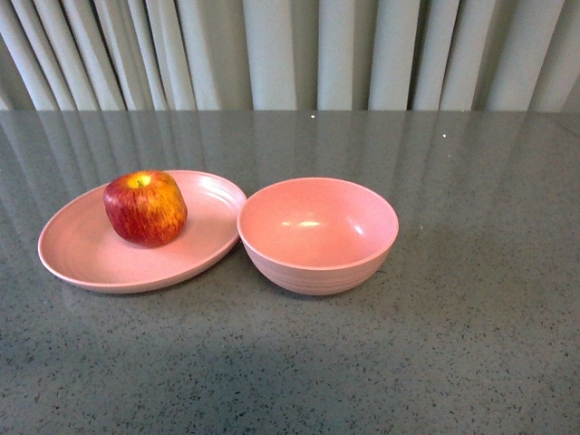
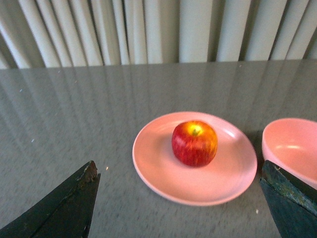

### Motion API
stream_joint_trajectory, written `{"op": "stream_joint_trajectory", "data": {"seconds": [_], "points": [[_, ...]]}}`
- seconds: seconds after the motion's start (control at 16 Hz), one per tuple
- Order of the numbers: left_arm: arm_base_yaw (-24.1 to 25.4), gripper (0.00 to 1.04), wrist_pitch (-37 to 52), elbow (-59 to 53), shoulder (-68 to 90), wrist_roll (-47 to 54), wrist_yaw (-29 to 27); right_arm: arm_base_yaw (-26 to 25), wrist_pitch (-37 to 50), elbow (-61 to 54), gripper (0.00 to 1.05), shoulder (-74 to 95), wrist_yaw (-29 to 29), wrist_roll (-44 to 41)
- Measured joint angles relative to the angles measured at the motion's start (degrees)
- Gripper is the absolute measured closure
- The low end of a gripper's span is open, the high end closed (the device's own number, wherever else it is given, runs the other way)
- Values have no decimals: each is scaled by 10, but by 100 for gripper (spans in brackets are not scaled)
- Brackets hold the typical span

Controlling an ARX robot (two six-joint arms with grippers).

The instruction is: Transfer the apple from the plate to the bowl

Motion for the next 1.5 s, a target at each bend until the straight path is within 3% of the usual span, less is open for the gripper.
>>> {"op": "stream_joint_trajectory", "data": {"seconds": [0.12,0.25,0.62,1.5], "points": [[0,7,67,83,147,3,46,0,0,0,7,0,0,0],[-8,7,68,154,266,-4,67,0,0,0,7,0,0,0],[-25,7,37,309,506,-43,65,0,0,0,7,0,0,0],[-21,7,6,338,620,-94,43,0,0,0,7,0,0,0]]}}
